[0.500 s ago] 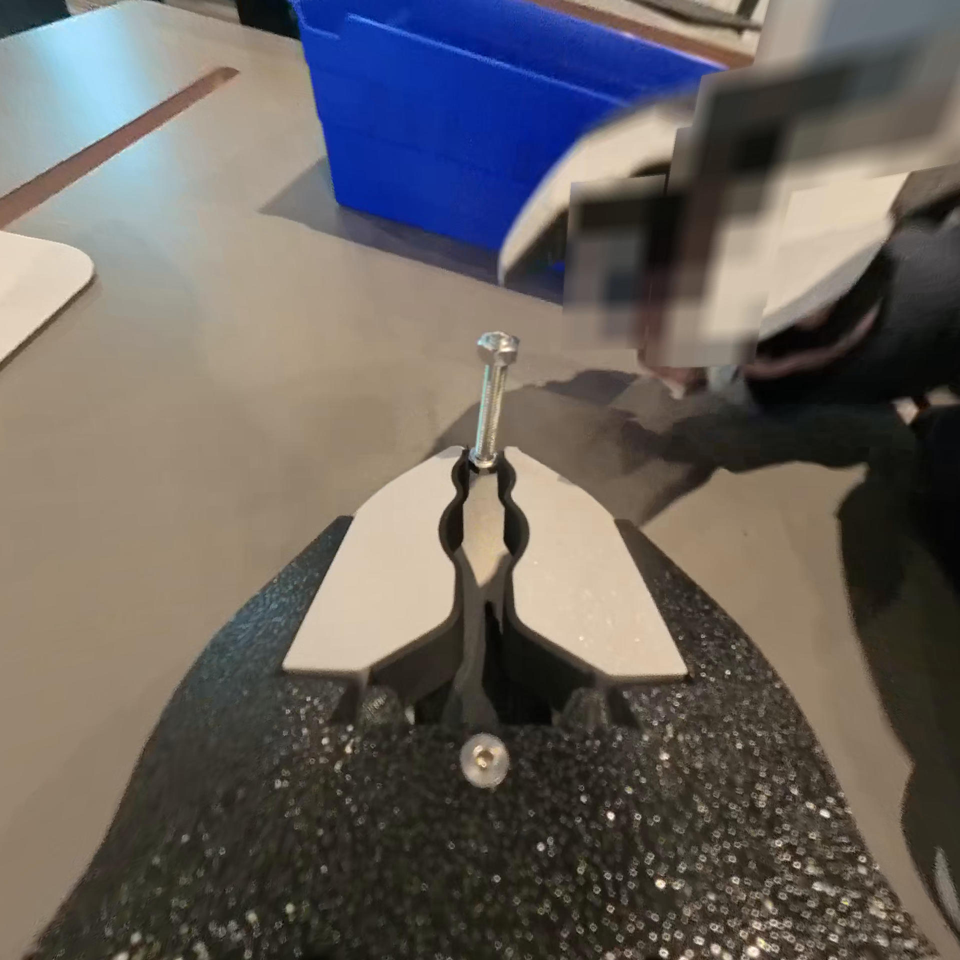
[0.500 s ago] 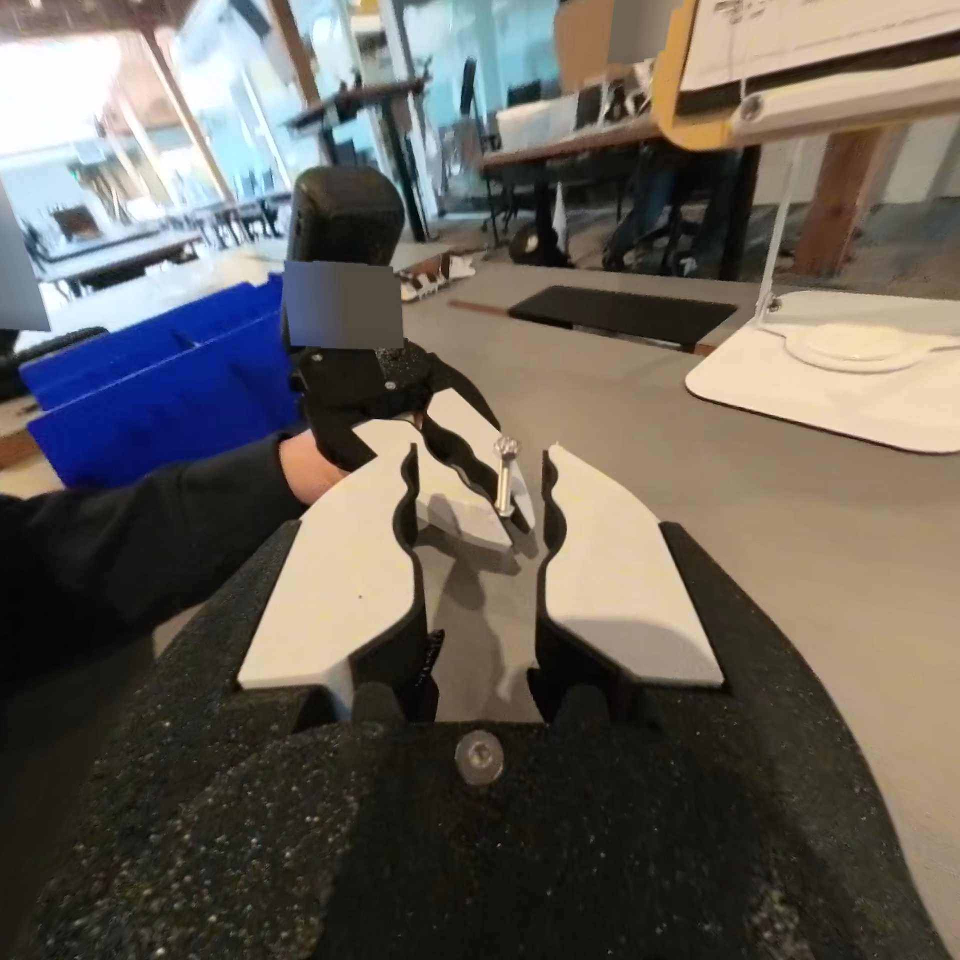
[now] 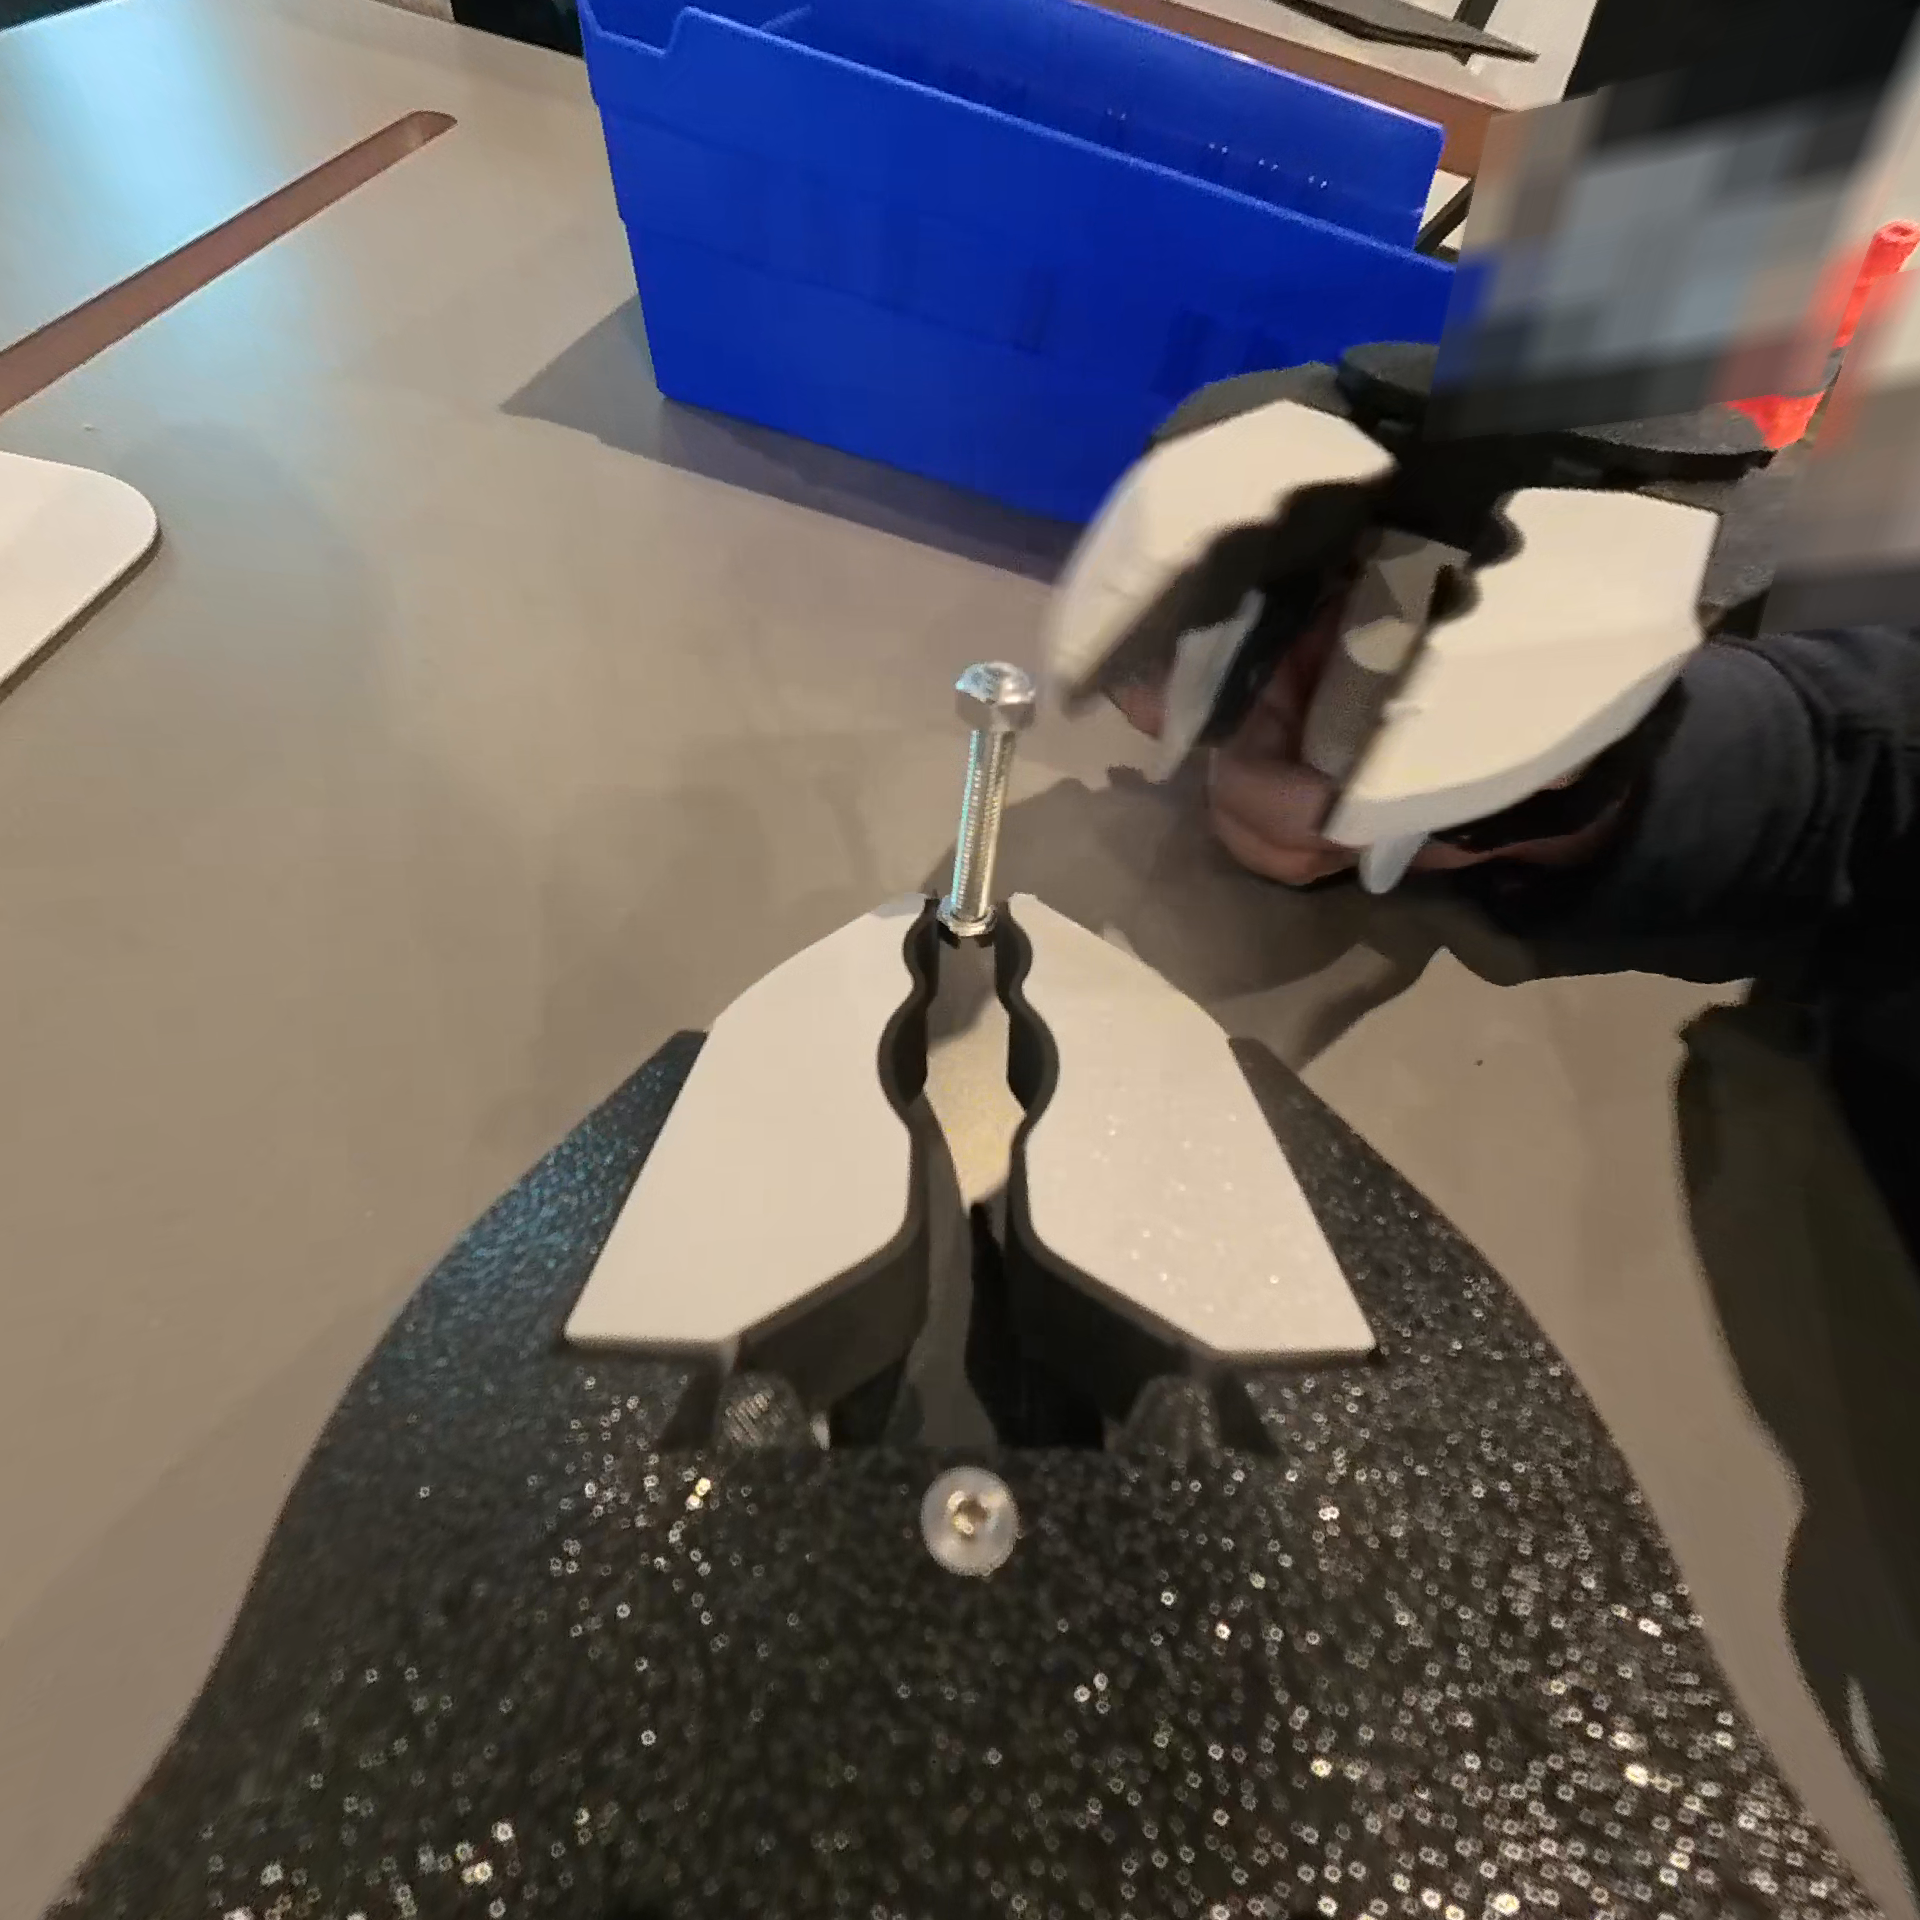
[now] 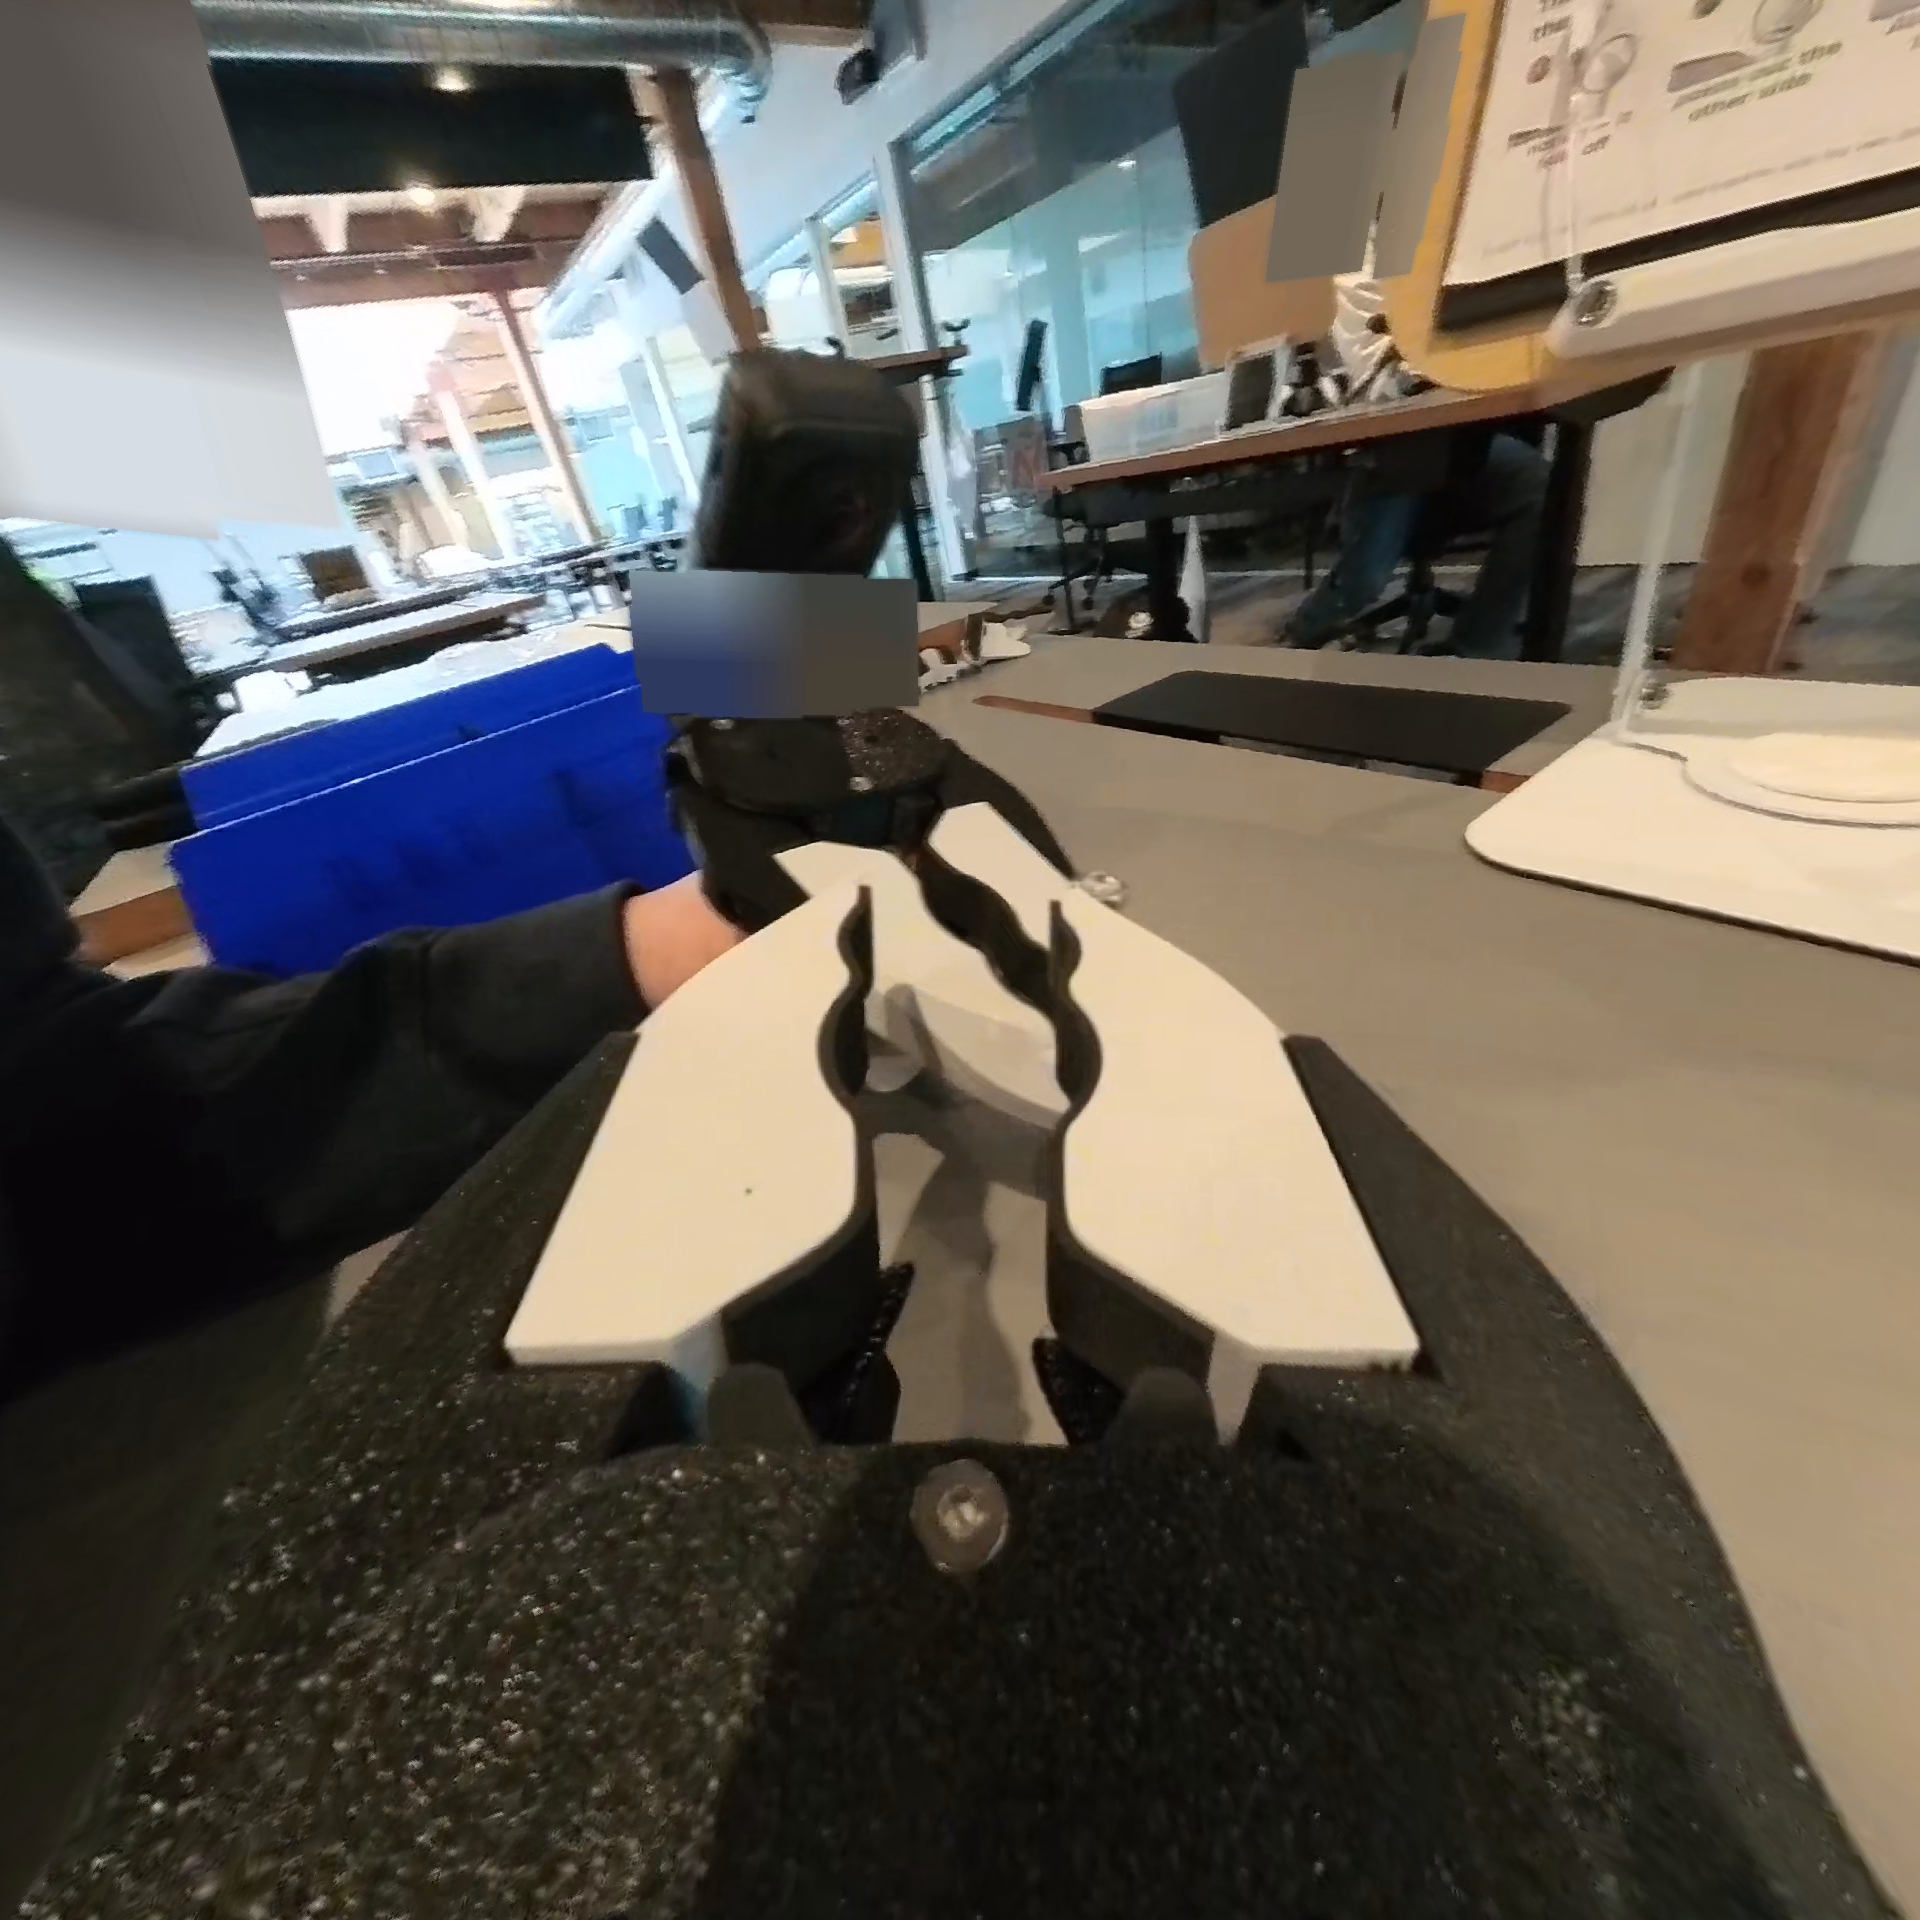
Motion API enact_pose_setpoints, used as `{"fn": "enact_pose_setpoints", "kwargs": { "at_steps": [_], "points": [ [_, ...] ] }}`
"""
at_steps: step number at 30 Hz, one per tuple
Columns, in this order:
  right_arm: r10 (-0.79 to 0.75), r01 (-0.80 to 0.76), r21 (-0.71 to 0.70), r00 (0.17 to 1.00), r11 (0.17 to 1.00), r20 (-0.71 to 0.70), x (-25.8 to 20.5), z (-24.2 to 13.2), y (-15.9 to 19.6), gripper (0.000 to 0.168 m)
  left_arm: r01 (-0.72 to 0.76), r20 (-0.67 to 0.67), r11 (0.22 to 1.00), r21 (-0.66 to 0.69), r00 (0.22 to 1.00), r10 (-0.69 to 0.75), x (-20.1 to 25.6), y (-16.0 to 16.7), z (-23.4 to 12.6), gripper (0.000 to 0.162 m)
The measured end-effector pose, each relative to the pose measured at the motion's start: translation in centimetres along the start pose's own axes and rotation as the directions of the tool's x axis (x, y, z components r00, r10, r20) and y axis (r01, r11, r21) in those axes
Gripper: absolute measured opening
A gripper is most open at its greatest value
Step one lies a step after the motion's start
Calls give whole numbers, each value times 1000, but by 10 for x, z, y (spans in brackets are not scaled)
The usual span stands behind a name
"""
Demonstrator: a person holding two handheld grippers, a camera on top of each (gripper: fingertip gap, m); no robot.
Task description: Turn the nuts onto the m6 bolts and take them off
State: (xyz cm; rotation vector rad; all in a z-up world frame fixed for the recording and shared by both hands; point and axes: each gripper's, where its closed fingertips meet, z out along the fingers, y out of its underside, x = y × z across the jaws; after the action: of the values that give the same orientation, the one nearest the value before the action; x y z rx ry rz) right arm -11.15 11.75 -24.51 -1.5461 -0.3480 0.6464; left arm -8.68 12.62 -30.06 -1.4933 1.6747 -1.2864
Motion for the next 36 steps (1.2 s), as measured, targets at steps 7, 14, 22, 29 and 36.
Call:
{"fn": "enact_pose_setpoints", "kwargs": {
  "at_steps": [7, 14, 22, 29, 36],
  "points": [
    [25, -25, 5, 997, 1000, -76, 13, 1, 0, 38, -7, -2, 1000, -15, 1000, 7, 1, 2, 1, 10],
    [14, -14, 27, 1000, 1000, 4, 1, -4, -3, 24, -4, -1, 1000, -15, 1000, 4, 0, 2, 2, 10],
    [39, -40, -22, 998, 999, -46, 11, 0, 3, 24, -18, 9, 999, -28, 1000, 18, 0, 3, 3, 10],
    [31, -32, -1, 995, 1000, -97, 17, -4, 0, 23, -21, 10, 999, -40, 1000, 21, 0, 5, 4, 9],
    [28, -28, -4, 994, 1000, -101, 18, -9, 0, 17, -18, 9, 999, -27, 1000, 19, 0, 3, 3, 9]
  ]
}}
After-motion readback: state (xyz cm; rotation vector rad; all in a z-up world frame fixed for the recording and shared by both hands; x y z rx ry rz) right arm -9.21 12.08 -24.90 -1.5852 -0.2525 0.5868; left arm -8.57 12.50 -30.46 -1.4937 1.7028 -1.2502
